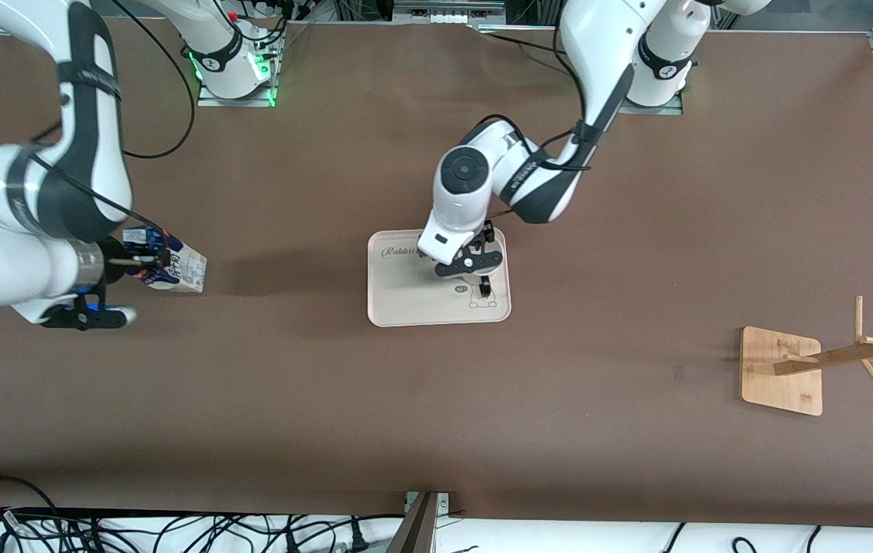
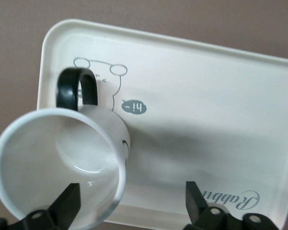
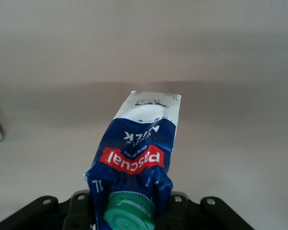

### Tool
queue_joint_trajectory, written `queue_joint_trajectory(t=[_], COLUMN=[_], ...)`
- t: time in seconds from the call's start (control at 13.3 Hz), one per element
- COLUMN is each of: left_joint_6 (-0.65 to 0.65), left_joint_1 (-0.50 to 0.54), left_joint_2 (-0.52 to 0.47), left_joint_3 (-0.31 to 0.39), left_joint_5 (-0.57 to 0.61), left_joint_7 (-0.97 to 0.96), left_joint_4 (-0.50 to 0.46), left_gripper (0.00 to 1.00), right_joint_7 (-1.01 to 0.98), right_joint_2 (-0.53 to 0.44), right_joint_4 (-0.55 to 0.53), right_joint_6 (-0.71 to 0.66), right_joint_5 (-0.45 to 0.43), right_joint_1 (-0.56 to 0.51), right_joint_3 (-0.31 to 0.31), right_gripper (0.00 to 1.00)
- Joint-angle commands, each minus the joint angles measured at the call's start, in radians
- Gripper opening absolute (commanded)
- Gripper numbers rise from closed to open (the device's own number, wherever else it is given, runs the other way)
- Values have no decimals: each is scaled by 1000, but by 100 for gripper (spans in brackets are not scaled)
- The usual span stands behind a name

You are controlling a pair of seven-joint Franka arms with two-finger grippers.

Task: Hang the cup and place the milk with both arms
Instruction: 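Lower the carton onto the table while the left gripper grasps the mug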

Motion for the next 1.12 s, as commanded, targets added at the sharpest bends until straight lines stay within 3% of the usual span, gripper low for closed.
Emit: queue_joint_trajectory(t=[0.0,0.15,0.6,0.67,0.75,1.05], left_joint_6=[-3,-5,-8,-15,-23,-164], left_joint_1=[-10,-7,0,2,11,152], left_joint_2=[21,20,-3,-21,-59,-222], left_joint_3=[19,19,27,31,33,36], left_joint_5=[49,72,92,131,145,147], left_joint_7=[-19,-21,-3,14,17,132], left_joint_4=[28,31,35,37,35,38], left_gripper=[36,0,0,0,0,0], right_joint_7=[-20,-34,-43,-43,-43,-42], right_joint_2=[-9,-13,-3,-2,0,-3], right_joint_4=[-101,-146,-192,-190,-189,-181], right_joint_6=[97,139,204,215,220,208], right_joint_5=[-14,-14,-9,-8,0,6], right_joint_1=[2,5,2,-1,-1,-4], right_joint_3=[8,8,9,11,11,9], right_gripper=[40,40,43,60,100,100])
